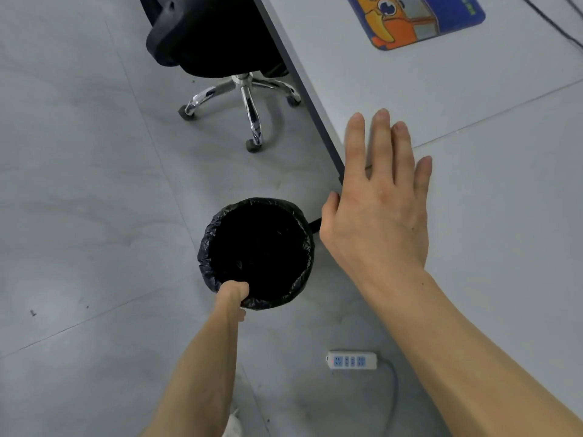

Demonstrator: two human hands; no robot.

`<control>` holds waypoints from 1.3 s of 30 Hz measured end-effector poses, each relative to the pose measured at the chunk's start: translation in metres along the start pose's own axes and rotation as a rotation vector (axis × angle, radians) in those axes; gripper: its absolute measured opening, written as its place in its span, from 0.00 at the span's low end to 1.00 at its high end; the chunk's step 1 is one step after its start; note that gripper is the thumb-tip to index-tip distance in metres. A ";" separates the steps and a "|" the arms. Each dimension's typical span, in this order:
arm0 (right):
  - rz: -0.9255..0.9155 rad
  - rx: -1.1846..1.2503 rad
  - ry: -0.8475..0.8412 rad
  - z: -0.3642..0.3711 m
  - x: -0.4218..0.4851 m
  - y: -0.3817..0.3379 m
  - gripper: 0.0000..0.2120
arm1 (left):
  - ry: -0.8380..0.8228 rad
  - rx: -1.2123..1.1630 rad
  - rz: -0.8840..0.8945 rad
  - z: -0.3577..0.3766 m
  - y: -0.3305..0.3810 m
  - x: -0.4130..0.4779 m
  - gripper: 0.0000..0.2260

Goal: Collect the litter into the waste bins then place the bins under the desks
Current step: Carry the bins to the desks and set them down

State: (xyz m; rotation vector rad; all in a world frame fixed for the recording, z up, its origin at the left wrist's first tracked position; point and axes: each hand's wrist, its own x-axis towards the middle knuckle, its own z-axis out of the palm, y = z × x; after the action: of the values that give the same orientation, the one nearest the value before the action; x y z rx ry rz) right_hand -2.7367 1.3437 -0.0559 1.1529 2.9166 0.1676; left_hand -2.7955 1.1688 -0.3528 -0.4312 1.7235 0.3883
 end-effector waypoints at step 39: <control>1.514 0.766 -0.069 -0.228 -0.942 0.180 0.20 | -0.414 1.758 1.458 0.406 -0.444 -0.633 0.14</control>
State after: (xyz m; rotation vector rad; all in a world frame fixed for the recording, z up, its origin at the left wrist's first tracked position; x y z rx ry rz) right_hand -1.9349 0.8089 0.1527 2.9743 1.3260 -0.9956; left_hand -2.1213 1.0228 0.1821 2.0497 1.0684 -0.1718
